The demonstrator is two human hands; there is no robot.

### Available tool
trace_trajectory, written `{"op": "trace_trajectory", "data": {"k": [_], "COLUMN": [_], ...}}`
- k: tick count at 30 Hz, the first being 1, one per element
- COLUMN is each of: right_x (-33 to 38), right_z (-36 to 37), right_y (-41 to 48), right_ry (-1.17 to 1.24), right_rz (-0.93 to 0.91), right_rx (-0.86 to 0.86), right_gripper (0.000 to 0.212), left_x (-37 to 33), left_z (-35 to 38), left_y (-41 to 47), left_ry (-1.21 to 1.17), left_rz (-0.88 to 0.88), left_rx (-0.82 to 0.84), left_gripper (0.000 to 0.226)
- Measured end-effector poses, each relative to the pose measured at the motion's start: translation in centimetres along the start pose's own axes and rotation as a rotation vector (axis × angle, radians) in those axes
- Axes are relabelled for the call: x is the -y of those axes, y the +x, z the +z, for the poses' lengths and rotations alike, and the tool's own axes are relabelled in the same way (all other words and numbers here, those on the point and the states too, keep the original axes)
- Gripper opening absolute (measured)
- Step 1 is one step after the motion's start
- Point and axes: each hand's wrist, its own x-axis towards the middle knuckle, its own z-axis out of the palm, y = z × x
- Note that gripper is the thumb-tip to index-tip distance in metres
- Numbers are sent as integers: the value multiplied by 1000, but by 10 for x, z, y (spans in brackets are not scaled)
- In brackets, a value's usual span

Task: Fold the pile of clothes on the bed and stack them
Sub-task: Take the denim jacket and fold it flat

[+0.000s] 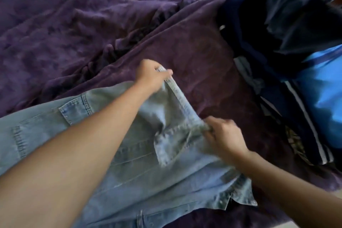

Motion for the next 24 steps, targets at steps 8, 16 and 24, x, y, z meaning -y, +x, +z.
{"op": "trace_trajectory", "data": {"k": [8,16,24], "right_x": [-34,-23,4], "right_z": [-18,-17,-20], "right_y": [82,73,24], "right_ry": [11,280,-23], "right_rz": [441,458,-65], "right_rx": [59,-37,-260], "right_gripper": [18,33,13], "left_x": [-2,45,102], "left_z": [-24,17,10], "left_y": [18,-90,-204], "left_ry": [151,-10,136], "left_rz": [6,-31,14], "left_rx": [-345,153,-239], "left_gripper": [33,65,18]}}
